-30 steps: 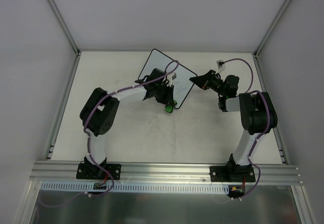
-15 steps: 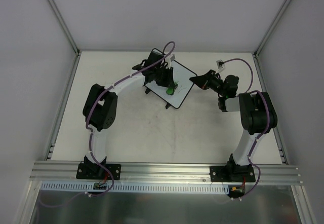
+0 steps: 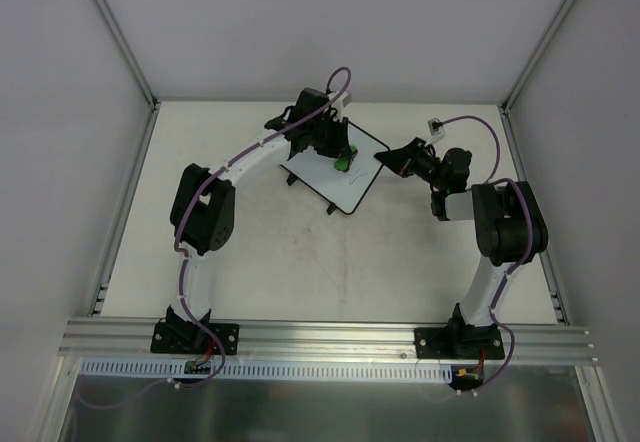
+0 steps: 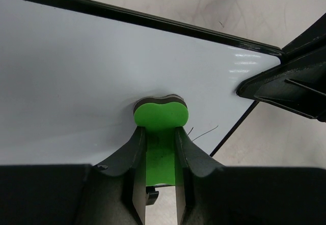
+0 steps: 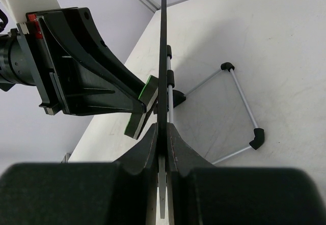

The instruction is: Erase the whiteboard

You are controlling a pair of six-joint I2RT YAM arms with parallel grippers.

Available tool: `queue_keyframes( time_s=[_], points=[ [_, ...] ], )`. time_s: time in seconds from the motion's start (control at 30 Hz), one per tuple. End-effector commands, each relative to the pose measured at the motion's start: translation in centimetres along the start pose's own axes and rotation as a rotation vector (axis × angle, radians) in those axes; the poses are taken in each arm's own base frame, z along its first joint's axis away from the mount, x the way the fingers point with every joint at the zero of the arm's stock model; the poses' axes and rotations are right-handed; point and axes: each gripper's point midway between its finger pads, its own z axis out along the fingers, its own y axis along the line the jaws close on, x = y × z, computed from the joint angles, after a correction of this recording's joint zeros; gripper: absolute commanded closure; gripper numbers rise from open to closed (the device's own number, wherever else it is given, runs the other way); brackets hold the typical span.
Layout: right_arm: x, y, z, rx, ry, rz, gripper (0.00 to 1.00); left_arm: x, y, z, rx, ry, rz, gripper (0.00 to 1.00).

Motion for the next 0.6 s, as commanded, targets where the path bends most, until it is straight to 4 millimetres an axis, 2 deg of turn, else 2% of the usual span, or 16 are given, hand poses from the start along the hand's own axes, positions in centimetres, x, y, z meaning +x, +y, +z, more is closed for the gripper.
queue_keyframes(
  time_s=[0.0, 0.2, 0.37, 0.57],
  points=[
    [-3.2, 7.9, 0.3, -0.277, -0.08, -0.258, 1.0, -1.0, 1.2, 0.7, -0.052, -0.033, 0.044, 1.0],
    [-3.3, 7.9, 0.3, -0.277, -0.082, -0.258, 0.99, 1.1, 1.6, 1.2, -0.059, 0.015, 0.023, 1.0],
    [-3.1, 7.9, 0.3, -0.279, -0.078, -0.256, 1.0, 2.9, 0.9, 1.7, -0.049, 0.053, 0.023, 1.0],
    [-3.2, 8.0, 0.3, -0.278, -0.079, -0.257, 1.0, 6.5, 0.4, 2.2, -0.059, 0.125, 0.005, 1.0]
  ],
)
